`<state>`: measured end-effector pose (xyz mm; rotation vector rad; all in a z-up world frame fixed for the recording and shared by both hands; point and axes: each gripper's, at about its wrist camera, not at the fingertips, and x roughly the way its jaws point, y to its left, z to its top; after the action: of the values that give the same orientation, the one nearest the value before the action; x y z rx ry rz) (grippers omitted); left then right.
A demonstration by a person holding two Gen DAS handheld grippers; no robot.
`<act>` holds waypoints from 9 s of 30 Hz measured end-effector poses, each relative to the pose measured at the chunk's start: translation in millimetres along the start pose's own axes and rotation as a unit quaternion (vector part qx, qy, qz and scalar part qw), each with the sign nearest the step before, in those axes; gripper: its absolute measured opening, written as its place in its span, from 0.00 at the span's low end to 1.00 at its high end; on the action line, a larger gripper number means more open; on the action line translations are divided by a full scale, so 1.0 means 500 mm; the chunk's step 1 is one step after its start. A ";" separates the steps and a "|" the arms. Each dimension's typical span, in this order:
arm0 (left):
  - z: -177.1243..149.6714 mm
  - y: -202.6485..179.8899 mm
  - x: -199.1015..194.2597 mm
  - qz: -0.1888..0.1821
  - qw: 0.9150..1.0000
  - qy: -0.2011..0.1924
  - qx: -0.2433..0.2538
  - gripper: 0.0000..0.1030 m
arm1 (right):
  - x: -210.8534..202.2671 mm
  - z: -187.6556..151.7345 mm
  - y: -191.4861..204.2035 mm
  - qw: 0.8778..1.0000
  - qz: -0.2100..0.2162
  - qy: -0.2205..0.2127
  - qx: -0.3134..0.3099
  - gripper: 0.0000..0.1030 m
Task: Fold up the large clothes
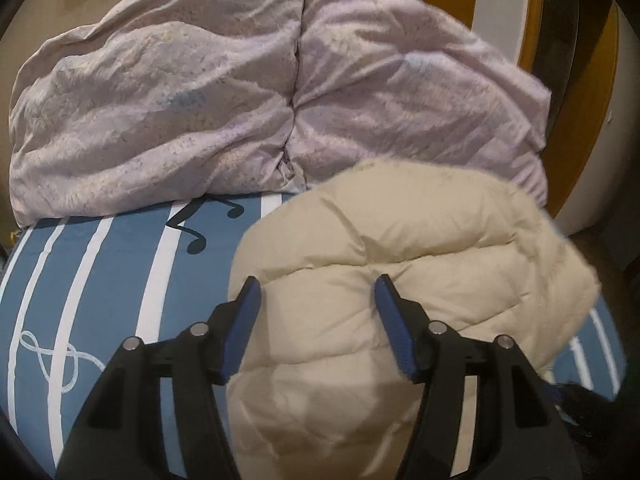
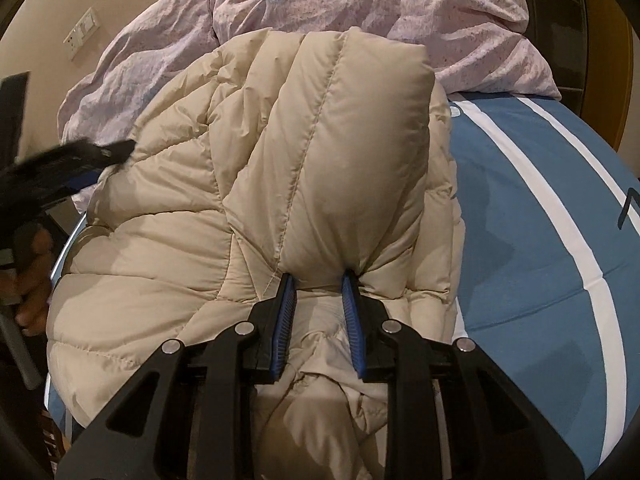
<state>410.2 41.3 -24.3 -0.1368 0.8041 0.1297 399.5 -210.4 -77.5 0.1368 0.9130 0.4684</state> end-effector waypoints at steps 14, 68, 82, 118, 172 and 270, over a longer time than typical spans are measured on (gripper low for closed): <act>-0.048 -0.055 0.060 0.060 0.996 -0.004 0.065 0.60 | -0.102 0.061 0.041 0.999 -0.004 -0.049 -0.013 0.36; -0.066 -0.066 0.075 0.040 0.998 -0.028 0.043 0.65 | 0.088 0.119 -0.031 0.996 -0.078 -0.046 0.029 0.46; -0.068 -0.066 0.081 0.041 0.998 -0.027 0.044 0.66 | 0.094 0.120 -0.027 0.995 -0.086 -0.040 0.026 0.46; -0.069 -0.068 0.092 0.042 0.998 -0.023 0.044 0.67 | 0.097 0.123 -0.030 0.996 -0.082 -0.036 0.030 0.46; -0.053 0.012 0.075 0.016 1.000 0.001 -0.017 0.77 | 0.043 0.115 -0.051 0.999 -0.044 0.019 0.021 0.49; -0.032 0.246 0.046 0.050 0.998 -0.007 -0.037 0.88 | 0.154 0.203 0.212 0.994 -0.002 0.002 -0.106 0.70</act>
<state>394.3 160.9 -60.9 -0.1663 0.7918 0.2550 484.0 -73.3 -38.9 -0.0591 0.8613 0.5579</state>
